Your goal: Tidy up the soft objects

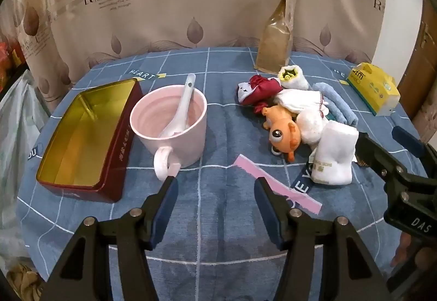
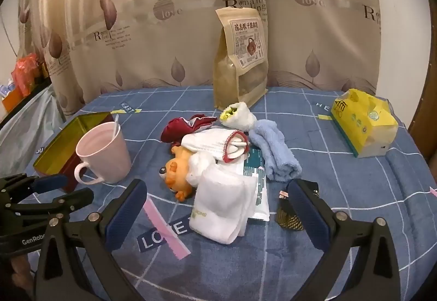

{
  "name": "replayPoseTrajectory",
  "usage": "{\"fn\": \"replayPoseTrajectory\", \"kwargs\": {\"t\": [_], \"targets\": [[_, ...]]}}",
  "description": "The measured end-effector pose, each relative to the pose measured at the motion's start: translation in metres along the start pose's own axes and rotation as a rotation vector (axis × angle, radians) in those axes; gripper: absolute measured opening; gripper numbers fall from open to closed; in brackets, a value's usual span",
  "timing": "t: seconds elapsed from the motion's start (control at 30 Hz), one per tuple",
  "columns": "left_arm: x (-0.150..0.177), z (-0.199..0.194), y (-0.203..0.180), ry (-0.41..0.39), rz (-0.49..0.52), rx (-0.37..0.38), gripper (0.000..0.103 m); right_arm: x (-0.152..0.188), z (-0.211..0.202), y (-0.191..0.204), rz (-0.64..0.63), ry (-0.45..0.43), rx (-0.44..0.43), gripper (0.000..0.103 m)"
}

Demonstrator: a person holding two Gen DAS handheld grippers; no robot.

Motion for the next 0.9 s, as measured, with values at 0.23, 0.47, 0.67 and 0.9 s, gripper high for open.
{"fn": "replayPoseTrajectory", "kwargs": {"t": [0.23,0.47,0.67,0.9], "targets": [[0.0019,-0.0007,0.0036,-0.009,-0.024,-0.006,0.059,0.0024,0.0007,0.0001,0.0,0.002,0.0,0.103],[0.0024,0.0044,0.004,0.005,-0.018,-0.023,0.059,0.0004,-0.0056,0.0008,-0.007,0.0,0.004,0.103],[0.0028,0.0046,0.0045,0.005,-0.014,-0.027,0.059,0.0024,-0.0019,-0.0017,-0.001,0.004,0.006,0.103],[0.003,0.005,0.0049,0.009,-0.017,-0.03,0.059,0.0022,-0.0002,-0.004,0.003,0.013,0.005,0.103]]}}
Point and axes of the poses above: each gripper's, at about its wrist camera, not at the fingertips, and z roughly the way its jaws point, y to its left, x to its underside, the point moved 6 cm from there along z, roughly the way its jaws point, and after that the axes turned 7 degrees about -z, right-handed, at the moved point
